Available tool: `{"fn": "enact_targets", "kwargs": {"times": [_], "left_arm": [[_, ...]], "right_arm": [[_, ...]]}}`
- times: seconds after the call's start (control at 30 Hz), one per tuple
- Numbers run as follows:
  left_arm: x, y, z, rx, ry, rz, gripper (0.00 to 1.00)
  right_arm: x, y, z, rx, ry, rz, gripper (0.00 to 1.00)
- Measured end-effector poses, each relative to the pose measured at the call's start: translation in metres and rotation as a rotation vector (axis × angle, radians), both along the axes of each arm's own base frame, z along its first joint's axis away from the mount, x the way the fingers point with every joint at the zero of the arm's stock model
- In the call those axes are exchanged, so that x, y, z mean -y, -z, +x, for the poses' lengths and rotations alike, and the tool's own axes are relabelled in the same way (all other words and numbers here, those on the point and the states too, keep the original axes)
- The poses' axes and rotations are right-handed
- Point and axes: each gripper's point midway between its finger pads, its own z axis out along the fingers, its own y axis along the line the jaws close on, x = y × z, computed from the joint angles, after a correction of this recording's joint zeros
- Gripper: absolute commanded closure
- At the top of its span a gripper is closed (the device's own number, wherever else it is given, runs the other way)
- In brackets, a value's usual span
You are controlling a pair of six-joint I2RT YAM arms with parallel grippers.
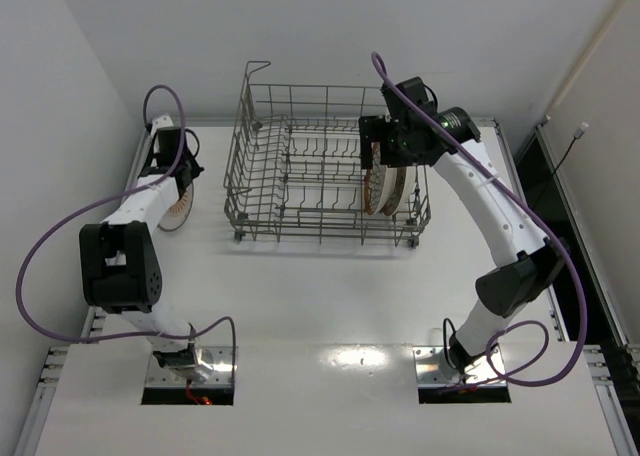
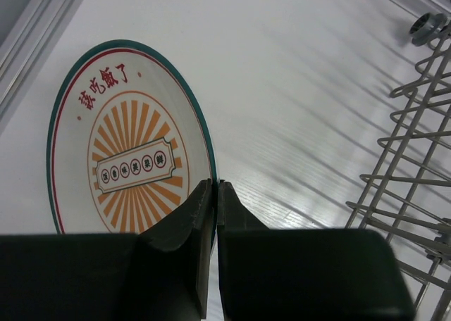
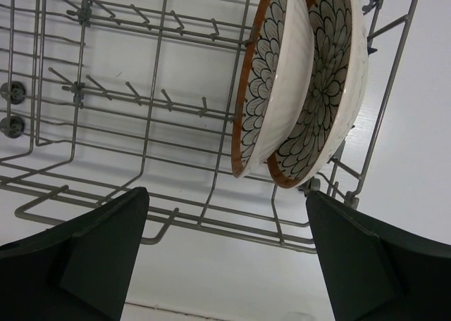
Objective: Load the plates into the dish rack
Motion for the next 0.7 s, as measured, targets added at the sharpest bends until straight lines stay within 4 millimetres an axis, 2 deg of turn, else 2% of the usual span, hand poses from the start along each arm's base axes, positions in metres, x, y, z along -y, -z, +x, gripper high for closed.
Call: {"fn": "enact_targets", "kwargs": {"times": [0.43,0.7], "left_arm": [[-0.005,-0.041,-0.016,0.071,-0.051,0.000,1.00],[-0.004,-0.052,-0.020,0.099,-0.072,-0.022,1.00]], "right_arm": [[-0.003,0.002,-0.003,0.001,-0.017,0.030,0.09],[-0.006,0.001,-0.005,0.002,-0.031,0.049,0.09]]}}
